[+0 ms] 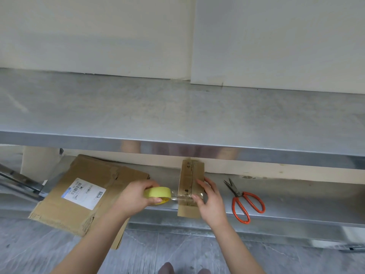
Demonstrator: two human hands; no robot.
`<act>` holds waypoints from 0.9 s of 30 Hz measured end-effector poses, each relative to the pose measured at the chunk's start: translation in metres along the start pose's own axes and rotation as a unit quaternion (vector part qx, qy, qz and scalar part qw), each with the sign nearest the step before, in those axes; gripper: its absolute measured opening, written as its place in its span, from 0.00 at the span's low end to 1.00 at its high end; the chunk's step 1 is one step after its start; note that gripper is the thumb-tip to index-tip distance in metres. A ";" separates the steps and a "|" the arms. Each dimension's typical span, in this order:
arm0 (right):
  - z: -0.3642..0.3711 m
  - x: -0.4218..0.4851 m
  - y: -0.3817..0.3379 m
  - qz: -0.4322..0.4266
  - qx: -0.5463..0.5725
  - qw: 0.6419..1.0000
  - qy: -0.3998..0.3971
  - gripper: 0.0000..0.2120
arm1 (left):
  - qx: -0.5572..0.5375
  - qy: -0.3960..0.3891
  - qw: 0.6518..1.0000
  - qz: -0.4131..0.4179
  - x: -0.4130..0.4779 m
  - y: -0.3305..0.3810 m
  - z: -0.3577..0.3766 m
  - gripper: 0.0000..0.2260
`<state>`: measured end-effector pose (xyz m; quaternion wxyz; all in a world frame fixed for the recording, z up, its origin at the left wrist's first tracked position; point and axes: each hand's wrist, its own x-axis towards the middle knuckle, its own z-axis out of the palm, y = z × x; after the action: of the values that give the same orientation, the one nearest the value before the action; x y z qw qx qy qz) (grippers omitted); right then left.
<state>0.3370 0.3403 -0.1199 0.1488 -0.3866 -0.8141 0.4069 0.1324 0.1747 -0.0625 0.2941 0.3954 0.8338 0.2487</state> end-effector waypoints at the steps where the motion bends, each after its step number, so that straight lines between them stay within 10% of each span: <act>1: 0.000 0.000 0.000 0.001 0.000 1.000 0.000 0.22 | 0.006 -0.003 1.000 0.000 -0.001 -0.002 0.000 0.12; 8: 0.002 -0.003 -0.002 0.006 -0.001 1.000 -0.005 0.22 | 0.172 0.043 0.984 0.007 0.001 -0.011 -0.007 0.18; 27: -0.008 -0.012 -0.006 -0.013 -0.037 0.997 -0.064 0.25 | 0.093 0.046 0.992 0.074 -0.017 -0.014 -0.008 0.14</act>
<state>0.3464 0.3329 -0.1096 0.0875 -0.3545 -0.8412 0.3987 0.1282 0.1520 -0.0605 0.1977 0.4700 0.8345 0.2089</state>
